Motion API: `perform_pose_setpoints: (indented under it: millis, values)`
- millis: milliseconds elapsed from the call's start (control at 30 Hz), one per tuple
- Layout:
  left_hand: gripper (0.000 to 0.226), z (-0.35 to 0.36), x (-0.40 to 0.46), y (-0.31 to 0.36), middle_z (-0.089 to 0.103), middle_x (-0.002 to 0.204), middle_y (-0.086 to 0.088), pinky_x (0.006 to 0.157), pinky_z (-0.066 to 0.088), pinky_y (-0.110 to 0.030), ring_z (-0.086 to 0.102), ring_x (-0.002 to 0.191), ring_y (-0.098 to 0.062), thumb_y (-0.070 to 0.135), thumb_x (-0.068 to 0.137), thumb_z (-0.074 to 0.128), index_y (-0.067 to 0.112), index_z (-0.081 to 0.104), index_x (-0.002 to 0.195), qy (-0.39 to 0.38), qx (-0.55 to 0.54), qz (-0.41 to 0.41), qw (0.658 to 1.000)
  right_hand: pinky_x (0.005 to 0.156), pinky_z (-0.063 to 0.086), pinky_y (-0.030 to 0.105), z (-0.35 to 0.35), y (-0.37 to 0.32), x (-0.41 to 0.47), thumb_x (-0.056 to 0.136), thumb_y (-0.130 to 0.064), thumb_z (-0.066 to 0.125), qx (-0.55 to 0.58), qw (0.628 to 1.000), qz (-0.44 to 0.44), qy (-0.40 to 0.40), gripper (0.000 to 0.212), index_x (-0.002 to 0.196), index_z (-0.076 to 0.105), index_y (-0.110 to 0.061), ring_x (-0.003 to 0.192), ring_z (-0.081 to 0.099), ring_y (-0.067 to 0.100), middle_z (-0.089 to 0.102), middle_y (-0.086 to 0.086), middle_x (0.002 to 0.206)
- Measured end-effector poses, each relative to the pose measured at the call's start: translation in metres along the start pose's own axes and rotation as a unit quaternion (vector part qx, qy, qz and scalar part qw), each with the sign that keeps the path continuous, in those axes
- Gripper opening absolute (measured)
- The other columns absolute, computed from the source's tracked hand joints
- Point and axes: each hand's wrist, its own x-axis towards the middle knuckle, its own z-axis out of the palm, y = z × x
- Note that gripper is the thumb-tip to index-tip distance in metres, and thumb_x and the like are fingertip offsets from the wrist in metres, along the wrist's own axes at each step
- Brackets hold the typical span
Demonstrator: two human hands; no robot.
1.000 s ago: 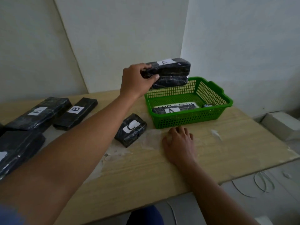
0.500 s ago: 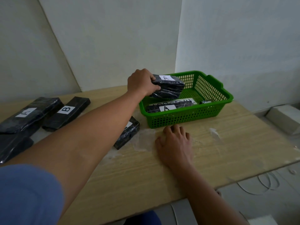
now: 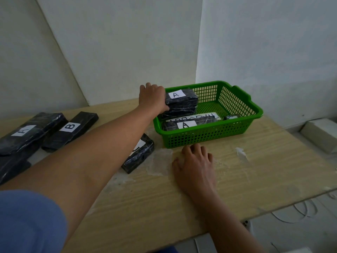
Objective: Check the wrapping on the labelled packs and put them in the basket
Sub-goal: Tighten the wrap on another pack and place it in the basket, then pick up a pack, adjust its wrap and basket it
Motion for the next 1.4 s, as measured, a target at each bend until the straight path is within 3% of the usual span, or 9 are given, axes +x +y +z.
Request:
perform_pose_setpoints:
  millis: [200, 467, 600, 733, 833, 967, 1167, 1267, 1400]
  values:
    - [0.043, -0.001, 0.001, 0.002, 0.072, 0.114, -0.004, 0.1, 0.035, -0.043, 0.056, 0.119, -0.03, 0.044, 0.082, 0.085, 0.028, 0.073, 0.12, -0.014, 0.022, 0.036, 0.999, 0.101, 0.04, 0.044, -0.002, 0.0, -0.001, 0.1, -0.047, 0.046, 0.003, 1.0, 0.0, 0.002, 0.04, 0.128, 0.06, -0.021, 0.121, 0.051, 0.026, 0.058, 0.006, 0.13]
    - [0.045, -0.001, -0.003, 0.008, 0.068, 0.108, -0.003, 0.103, 0.034, -0.045, 0.056, 0.117, -0.03, 0.05, 0.084, 0.08, 0.023, 0.071, 0.118, -0.045, 0.041, 0.035, 0.998, 0.101, 0.04, 0.043, -0.001, 0.0, -0.002, 0.099, -0.048, 0.047, 0.004, 1.0, 0.002, 0.004, 0.04, 0.127, 0.061, -0.022, 0.12, 0.052, 0.025, 0.058, 0.005, 0.129]
    - [0.053, -0.013, -0.01, -0.007, 0.069, 0.128, -0.004, 0.109, 0.038, -0.043, 0.059, 0.125, -0.029, 0.05, 0.085, 0.078, 0.028, 0.068, 0.132, -0.038, -0.137, 0.007, 0.99, 0.102, 0.041, 0.043, -0.002, 0.0, -0.002, 0.1, -0.049, 0.046, 0.0, 1.0, -0.001, -0.001, 0.041, 0.128, 0.06, -0.023, 0.12, 0.052, 0.025, 0.057, 0.005, 0.13]
    - [0.033, -0.027, -0.043, -0.052, 0.074, 0.119, -0.003, 0.099, 0.051, -0.03, 0.069, 0.111, -0.02, 0.034, 0.092, 0.075, 0.022, 0.075, 0.123, 0.065, -0.369, -0.08, 0.924, 0.103, 0.04, 0.043, -0.002, 0.0, -0.002, 0.1, -0.05, 0.047, -0.01, 1.0, 0.001, -0.002, 0.042, 0.13, 0.059, -0.023, 0.122, 0.05, 0.025, 0.057, 0.005, 0.131]
    - [0.031, -0.021, -0.087, -0.084, 0.072, 0.126, -0.006, 0.095, 0.044, -0.028, 0.065, 0.111, -0.019, 0.033, 0.099, 0.069, 0.017, 0.072, 0.126, -0.019, -0.369, -0.117, 0.922, 0.103, 0.04, 0.044, -0.003, -0.003, -0.003, 0.099, -0.05, 0.047, -0.018, 1.0, 0.005, -0.006, 0.043, 0.129, 0.06, -0.023, 0.122, 0.05, 0.026, 0.057, 0.005, 0.131]
    - [0.057, 0.006, -0.156, -0.105, 0.064, 0.14, -0.005, 0.094, 0.042, -0.031, 0.062, 0.123, -0.025, 0.053, 0.097, 0.068, 0.022, 0.06, 0.143, -0.196, -0.356, -0.112, 0.907, 0.103, 0.041, 0.046, -0.004, -0.006, -0.004, 0.098, -0.048, 0.051, -0.024, 1.0, 0.012, -0.007, 0.042, 0.128, 0.062, -0.02, 0.122, 0.051, 0.029, 0.059, 0.009, 0.131]
    - [0.047, 0.031, -0.217, -0.11, 0.073, 0.113, 0.008, 0.076, 0.047, -0.017, 0.07, 0.104, -0.012, 0.052, 0.094, 0.072, 0.025, 0.069, 0.132, -0.053, -0.447, -0.157, 0.879, 0.101, 0.042, 0.048, -0.002, -0.012, -0.009, 0.098, -0.042, 0.051, -0.026, 0.999, 0.025, 0.0, 0.04, 0.125, 0.064, -0.015, 0.123, 0.051, 0.035, 0.059, 0.015, 0.13]
    - [0.044, 0.031, -0.241, -0.111, 0.071, 0.112, 0.011, 0.073, 0.045, -0.01, 0.066, 0.093, 0.0, 0.051, 0.096, 0.069, 0.027, 0.066, 0.133, -0.001, -0.465, -0.149, 0.872, 0.103, 0.041, 0.047, -0.002, -0.018, -0.015, 0.102, -0.037, 0.048, -0.01, 0.999, 0.051, -0.011, 0.039, 0.129, 0.062, -0.013, 0.126, 0.051, 0.036, 0.057, 0.016, 0.134]
    - [0.039, 0.029, -0.269, -0.117, 0.069, 0.108, 0.017, 0.071, 0.051, -0.006, 0.065, 0.088, 0.015, 0.042, 0.101, 0.066, 0.028, 0.059, 0.136, 0.09, -0.526, -0.131, 0.835, 0.121, 0.03, 0.047, 0.007, -0.038, -0.034, 0.105, -0.034, 0.046, 0.041, 0.995, 0.085, -0.021, 0.047, 0.146, 0.053, -0.012, 0.148, 0.038, 0.034, 0.047, 0.014, 0.158]
